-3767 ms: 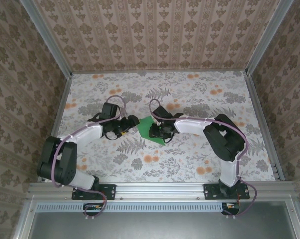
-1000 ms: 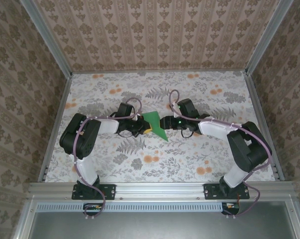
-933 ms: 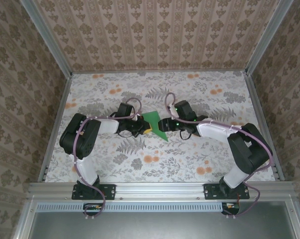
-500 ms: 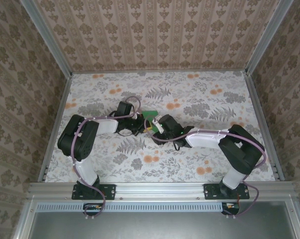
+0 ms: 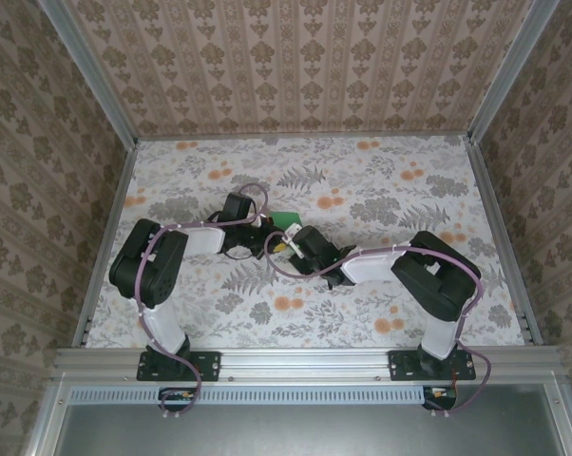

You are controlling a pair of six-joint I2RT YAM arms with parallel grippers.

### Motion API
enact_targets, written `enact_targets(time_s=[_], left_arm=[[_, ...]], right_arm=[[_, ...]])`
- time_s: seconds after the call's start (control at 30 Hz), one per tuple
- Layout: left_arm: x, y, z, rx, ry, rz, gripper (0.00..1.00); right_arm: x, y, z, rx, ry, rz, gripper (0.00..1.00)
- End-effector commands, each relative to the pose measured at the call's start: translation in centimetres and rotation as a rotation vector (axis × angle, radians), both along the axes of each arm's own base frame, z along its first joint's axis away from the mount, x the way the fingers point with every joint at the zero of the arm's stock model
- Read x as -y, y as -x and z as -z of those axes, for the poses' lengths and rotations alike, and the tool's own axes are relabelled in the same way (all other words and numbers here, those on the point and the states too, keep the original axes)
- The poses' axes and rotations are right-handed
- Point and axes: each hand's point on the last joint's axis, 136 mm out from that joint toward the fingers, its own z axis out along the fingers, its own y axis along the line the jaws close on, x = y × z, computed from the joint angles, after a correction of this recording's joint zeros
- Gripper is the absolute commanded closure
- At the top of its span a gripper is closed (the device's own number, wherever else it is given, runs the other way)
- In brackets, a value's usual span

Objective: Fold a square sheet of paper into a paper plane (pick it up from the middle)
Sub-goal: Fold the wing for the fifth time at the center of the table.

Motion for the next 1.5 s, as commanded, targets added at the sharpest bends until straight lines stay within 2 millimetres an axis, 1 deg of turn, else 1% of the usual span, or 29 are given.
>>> enact_targets(time_s=[0.0, 0.1, 0.3, 0.4, 0.43, 0.5, 0.53, 0.67, 0.77, 0.8, 0.9, 1.0, 1.23, 1.37, 1.47], left_arm=[[0.4, -0.5, -1.6, 0.015, 0.014, -0.009, 1.0], [0.3, -0.5, -1.6, 0.015, 0.012, -0.012, 0.99], [0.1, -0.5, -1.7, 0.011, 0.012, -0.018, 0.97], [-0.2, -0.8, -1.9, 0.014, 0.011, -0.03, 0.92], [-0.5, -0.9, -1.9, 0.017, 0.006, -0.043, 0.89], [-1.1, -0.9, -2.0, 0.022, -0.005, -0.062, 0.8], [-2.4, -1.8, -2.1, 0.03, -0.013, -0.107, 0.76], [-5.1, -3.0, -2.8, 0.065, -0.03, -0.192, 0.59], [-7.1, -3.5, -3.6, 0.095, -0.045, -0.237, 0.5], [-8.1, -3.9, -3.7, 0.114, -0.074, -0.27, 0.48], [-9.7, -3.7, -3.9, 0.144, -0.103, -0.307, 0.41], [-10.8, -3.4, -3.9, 0.178, -0.115, -0.338, 0.36], [-10.8, -2.4, -4.5, 0.288, -0.075, -0.33, 0.34], [-9.8, -2.0, -4.6, 0.329, -0.043, -0.287, 0.34], [-8.4, -1.7, -4.8, 0.358, -0.009, -0.246, 0.34]], right_arm=[[-0.7, -1.1, -0.9, 0.066, 0.006, 0.005, 0.58], [-0.7, -0.9, -0.9, 0.077, 0.022, -0.007, 0.6], [-0.9, -0.9, -1.0, 0.087, 0.034, -0.024, 0.7], [-0.8, -1.0, -0.9, 0.092, 0.045, -0.02, 0.79], [-0.7, -1.0, -0.8, 0.092, 0.049, -0.02, 0.81], [-0.7, -0.9, -0.8, 0.092, 0.047, -0.023, 0.85], [-0.8, -0.8, -0.8, 0.089, 0.04, -0.026, 0.88], [-1.3, -0.4, -1.2, 0.06, -0.015, -0.043, 0.95], [-1.6, -0.2, -1.8, 0.01, -0.092, -0.045, 0.99], [-1.7, -0.2, -2.0, -0.005, -0.118, -0.044, 1.0], [-2.1, -0.1, -2.3, -0.074, -0.198, -0.053, 1.0], [-2.5, 0.1, -2.6, -0.138, -0.274, -0.055, 1.0], [-3.2, 0.4, -3.5, -0.29, -0.449, -0.043, 1.0], [-3.6, 0.3, -3.6, -0.38, -0.535, -0.021, 1.0], [-3.7, 0.3, -3.5, -0.445, -0.595, 0.003, 1.0]])
